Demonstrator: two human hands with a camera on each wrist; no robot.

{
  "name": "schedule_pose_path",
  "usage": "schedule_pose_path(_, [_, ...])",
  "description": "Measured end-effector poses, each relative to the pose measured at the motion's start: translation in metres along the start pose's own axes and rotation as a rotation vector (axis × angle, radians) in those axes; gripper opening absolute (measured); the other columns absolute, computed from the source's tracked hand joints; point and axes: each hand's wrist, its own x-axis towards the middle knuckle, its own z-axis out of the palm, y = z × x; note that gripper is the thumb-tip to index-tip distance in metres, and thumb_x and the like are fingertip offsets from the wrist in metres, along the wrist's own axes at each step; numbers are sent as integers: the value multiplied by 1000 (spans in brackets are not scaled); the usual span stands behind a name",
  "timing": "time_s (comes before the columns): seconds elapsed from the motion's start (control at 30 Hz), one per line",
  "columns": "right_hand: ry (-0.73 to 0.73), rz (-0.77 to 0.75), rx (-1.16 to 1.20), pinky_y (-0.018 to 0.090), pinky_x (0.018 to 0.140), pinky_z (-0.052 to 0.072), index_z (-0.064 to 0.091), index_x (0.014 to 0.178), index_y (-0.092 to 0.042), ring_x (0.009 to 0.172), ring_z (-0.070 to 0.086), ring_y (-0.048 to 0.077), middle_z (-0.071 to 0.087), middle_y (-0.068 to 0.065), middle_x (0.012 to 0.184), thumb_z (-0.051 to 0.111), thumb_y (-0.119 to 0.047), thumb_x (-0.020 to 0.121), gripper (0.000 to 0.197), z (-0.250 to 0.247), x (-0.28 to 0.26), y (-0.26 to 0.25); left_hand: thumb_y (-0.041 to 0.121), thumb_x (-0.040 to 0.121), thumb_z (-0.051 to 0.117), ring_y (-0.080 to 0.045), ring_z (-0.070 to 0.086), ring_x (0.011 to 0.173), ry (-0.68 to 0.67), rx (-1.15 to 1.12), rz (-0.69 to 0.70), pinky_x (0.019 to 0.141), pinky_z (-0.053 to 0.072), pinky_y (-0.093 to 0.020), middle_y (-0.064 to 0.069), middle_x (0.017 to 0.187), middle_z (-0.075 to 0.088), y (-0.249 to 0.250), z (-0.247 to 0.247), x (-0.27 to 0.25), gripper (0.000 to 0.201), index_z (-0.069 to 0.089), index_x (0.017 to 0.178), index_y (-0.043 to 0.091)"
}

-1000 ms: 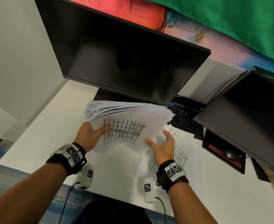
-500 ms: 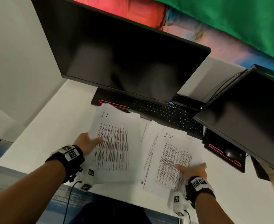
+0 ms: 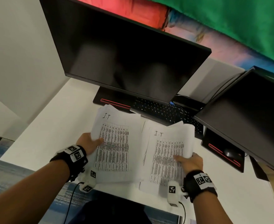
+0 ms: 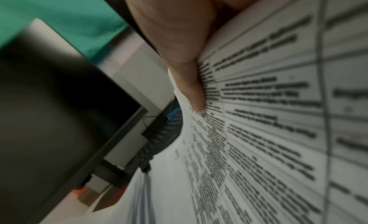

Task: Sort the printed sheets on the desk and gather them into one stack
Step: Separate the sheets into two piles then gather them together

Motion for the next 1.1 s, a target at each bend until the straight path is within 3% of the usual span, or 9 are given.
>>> schedule_pose_path(0.2, [25,-384,0,27,65,56,67,102,-7,81,71,24,72,8,92,88,-13,71,38,-43,-62,-79,34,87,71,-33,67,87,-2,29,7,73,50,-33,-15,96,71,-1,1,-4,40,68,109,1])
schedule_pose_path(0.37, [-164,-599,273,30,66,61,71,102,-13,80,77,14,79,0,92,83,-4,75,31,-71,-124,-140,34,88,70,-28,65,86,-25,85,43,71,48,-31,-10,96,70,1,4,-8,40,67,113,2])
schedule_pose_path(0.47, [-280,-528,441,39,73,62,69,111,-7,88,77,21,78,5,101,80,1,76,37,-66,-123,-145,34,89,68,-27,67,87,-39,110,56,71,51,-31,-9,101,72,5,6,-17,38,67,115,6])
schedule_pose_path(0.6, [-360,-254,422,43,74,61,70,109,-7,83,77,26,79,9,96,83,-2,73,39,-12,-88,-115,38,96,55,-25,60,88,-67,85,48,73,45,-29,-6,105,66,13,3,-22,40,63,118,6])
schedule_pose_path(0.67, [-382,-147,334,38,72,61,70,108,-8,81,77,27,79,9,94,85,-2,72,40,24,-70,-91,56,95,43,-27,62,99,-104,-31,-5,90,48,-35,-9,117,66,11,-2,-18,60,60,123,6])
schedule_pose_path(0.8, [-299,-25,149,35,84,56,62,114,-12,89,70,25,72,9,105,89,-14,70,52,76,-37,-46,99,60,24,-29,56,123,-138,-192,-102,108,40,-47,-7,139,57,-24,7,21,118,49,141,17])
schedule_pose_path(0.93, [-211,-117,-124,35,110,42,35,150,-11,128,56,32,55,11,142,71,-27,87,74,94,-30,-32,59,98,31,-34,54,121,-71,-73,-70,98,40,-39,-16,134,54,21,10,-21,68,35,140,6])
schedule_pose_path(1.0, [-270,-163,-137,33,113,38,29,154,-11,134,51,29,49,10,149,67,-27,92,75,99,-31,-31,47,102,34,-35,58,110,-70,-47,-59,90,41,-36,-20,126,58,28,21,-23,56,31,136,3])
schedule_pose_path(1.1, [-177,-177,-71,30,114,31,23,156,-6,141,42,29,41,12,155,65,-19,94,76,101,-27,-38,44,103,36,-28,55,96,-65,-66,-13,83,39,-33,-18,122,59,38,34,-22,54,29,137,2])
